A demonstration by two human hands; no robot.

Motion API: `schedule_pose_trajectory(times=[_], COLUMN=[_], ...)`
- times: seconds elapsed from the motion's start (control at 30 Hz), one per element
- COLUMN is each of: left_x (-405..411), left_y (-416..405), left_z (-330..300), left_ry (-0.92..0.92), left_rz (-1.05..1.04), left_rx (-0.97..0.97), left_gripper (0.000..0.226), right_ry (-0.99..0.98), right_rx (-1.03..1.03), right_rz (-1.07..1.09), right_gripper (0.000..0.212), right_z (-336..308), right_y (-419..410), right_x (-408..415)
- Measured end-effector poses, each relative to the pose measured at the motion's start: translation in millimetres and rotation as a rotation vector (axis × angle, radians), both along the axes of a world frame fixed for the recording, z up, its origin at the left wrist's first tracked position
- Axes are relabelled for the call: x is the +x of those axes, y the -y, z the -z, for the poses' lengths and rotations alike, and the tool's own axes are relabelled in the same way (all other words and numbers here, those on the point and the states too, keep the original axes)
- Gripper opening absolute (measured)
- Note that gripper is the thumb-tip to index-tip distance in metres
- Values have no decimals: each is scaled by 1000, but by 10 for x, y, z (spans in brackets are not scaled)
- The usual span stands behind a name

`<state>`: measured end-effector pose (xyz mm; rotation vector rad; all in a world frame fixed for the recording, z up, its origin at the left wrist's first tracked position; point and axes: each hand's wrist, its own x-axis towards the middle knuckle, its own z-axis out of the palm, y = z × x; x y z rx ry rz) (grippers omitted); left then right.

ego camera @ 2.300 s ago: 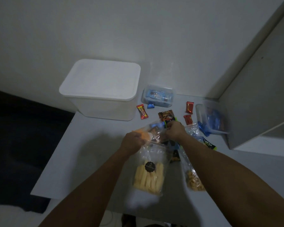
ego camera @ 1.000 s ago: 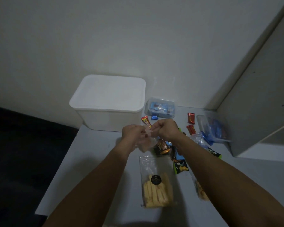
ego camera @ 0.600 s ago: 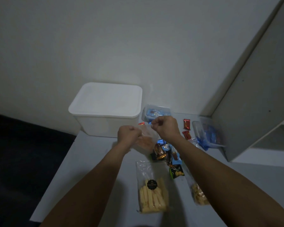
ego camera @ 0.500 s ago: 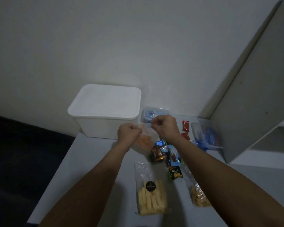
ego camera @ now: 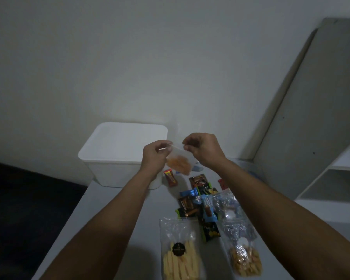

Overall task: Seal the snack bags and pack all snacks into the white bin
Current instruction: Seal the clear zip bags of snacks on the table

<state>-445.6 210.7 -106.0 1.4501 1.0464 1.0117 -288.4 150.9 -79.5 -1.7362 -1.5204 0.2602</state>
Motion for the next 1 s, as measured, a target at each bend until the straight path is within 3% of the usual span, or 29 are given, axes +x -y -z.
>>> schedule_pose_trajectory(times=[0.33,0.6,0.87,1.0], left_x=[80,106,181,163], left_y=[-92,-57,-43,-40], left_z=[-284,-493,-616,-664], left_ry=[23,65,47,90], left_rz=[-183,-44,-107,-37], left_rx=[93,120,159,146], left_gripper=[17,10,5,8], right_ry=[-172,-257,-293,-306], right_rx=[94,88,127,143], right_rz=[5,22,-19,-3], right_gripper=[29,29,41,39], right_z=[-219,-373,-491,-559], right_y=[43,55,61,46], right_x=[43,68,68,73])
